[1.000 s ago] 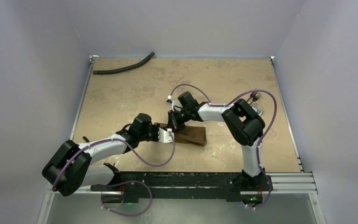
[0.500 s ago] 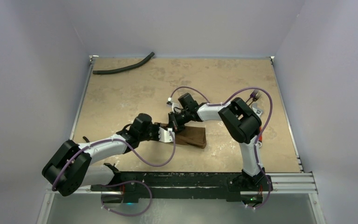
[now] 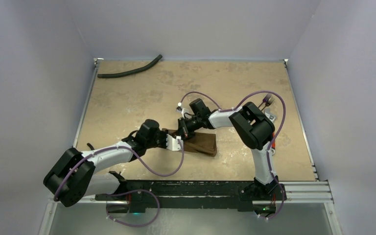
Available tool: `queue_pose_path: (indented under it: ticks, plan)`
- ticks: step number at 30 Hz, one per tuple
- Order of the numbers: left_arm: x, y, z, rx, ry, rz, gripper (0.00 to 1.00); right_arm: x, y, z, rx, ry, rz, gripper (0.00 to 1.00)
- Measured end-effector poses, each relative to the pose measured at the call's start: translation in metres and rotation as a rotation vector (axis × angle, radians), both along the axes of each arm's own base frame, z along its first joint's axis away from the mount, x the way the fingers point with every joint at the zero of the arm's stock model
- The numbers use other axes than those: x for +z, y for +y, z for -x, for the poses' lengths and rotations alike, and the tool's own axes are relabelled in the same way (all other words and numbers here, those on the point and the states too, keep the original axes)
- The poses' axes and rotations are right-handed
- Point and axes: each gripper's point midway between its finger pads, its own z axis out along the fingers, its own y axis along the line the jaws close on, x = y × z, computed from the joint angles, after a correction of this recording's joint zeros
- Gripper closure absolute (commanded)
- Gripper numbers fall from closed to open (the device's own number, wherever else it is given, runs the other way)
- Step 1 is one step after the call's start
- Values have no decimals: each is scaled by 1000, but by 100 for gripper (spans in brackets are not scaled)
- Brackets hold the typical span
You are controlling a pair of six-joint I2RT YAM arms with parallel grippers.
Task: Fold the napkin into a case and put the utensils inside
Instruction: Smooth out the smaller rectangle-folded napkin at the center of the board.
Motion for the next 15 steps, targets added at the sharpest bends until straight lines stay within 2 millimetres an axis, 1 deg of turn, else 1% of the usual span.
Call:
queue_pose_path:
  ticks: [5,8,12,15]
  plan:
    - [-5,-1,8,-73,-40,-45,99,0,0,0,0,0,0,100]
    - [-7,-5,13,-120,-64,-65,100,0,0,0,1,1,-1,100]
    - [-6,-10,15,-159,-98,-79,100,1,0,0,1,3,0,100]
    - [-7,-8,15,-167,-111,-90,100,2,0,-1,-2,5,6,100]
